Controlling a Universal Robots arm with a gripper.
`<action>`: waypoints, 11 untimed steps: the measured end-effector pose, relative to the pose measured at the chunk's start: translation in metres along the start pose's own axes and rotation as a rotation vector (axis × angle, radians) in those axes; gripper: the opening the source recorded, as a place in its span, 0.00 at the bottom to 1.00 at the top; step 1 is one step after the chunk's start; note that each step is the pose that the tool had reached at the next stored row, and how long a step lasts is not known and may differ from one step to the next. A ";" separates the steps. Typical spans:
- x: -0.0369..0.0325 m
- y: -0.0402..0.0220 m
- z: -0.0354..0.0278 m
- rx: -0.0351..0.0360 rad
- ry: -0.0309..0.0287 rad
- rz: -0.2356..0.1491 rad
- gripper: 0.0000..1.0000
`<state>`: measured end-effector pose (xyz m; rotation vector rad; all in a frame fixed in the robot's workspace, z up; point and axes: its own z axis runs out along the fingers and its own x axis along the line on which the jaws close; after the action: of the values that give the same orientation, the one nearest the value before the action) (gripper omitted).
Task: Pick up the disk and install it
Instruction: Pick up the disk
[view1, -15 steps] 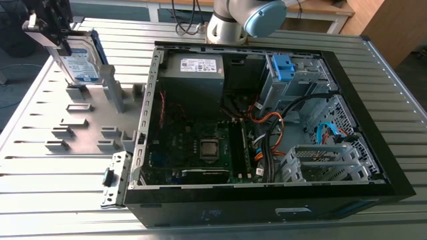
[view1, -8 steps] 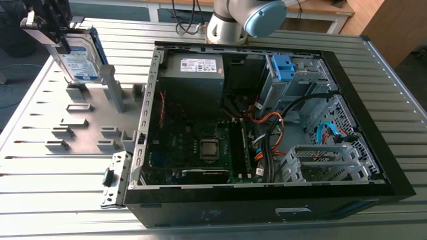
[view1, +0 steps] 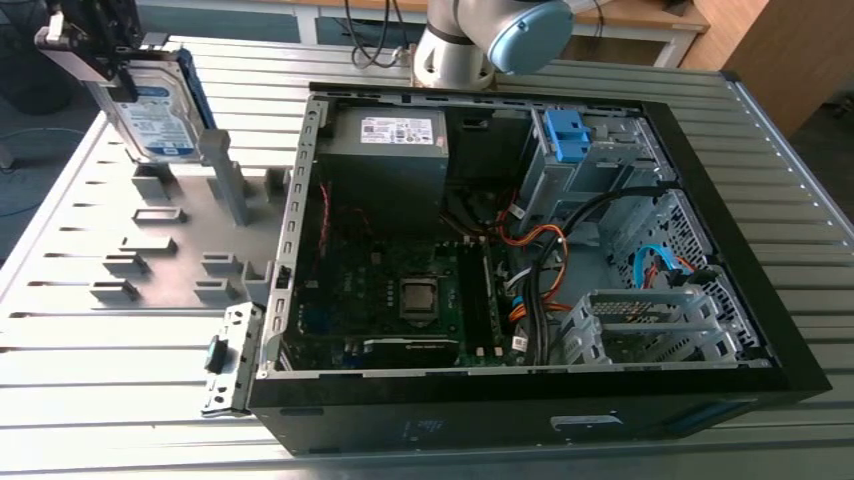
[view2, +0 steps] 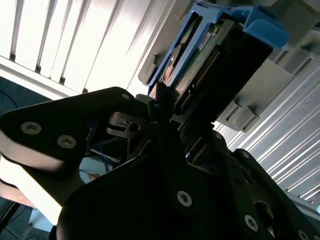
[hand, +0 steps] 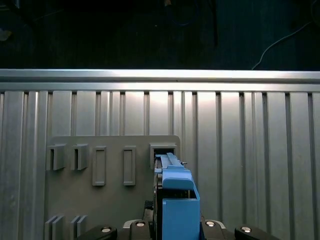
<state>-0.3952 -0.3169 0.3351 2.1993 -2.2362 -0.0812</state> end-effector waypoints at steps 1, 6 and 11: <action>0.0000 0.0000 -0.0007 0.0000 0.0000 0.000 0.36; -0.0002 0.0002 -0.0046 -0.0001 0.0000 0.000 0.36; -0.0003 0.0003 -0.0079 0.0001 -0.0001 0.000 0.36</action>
<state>-0.3952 -0.3169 0.3430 2.1993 -2.2362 -0.0811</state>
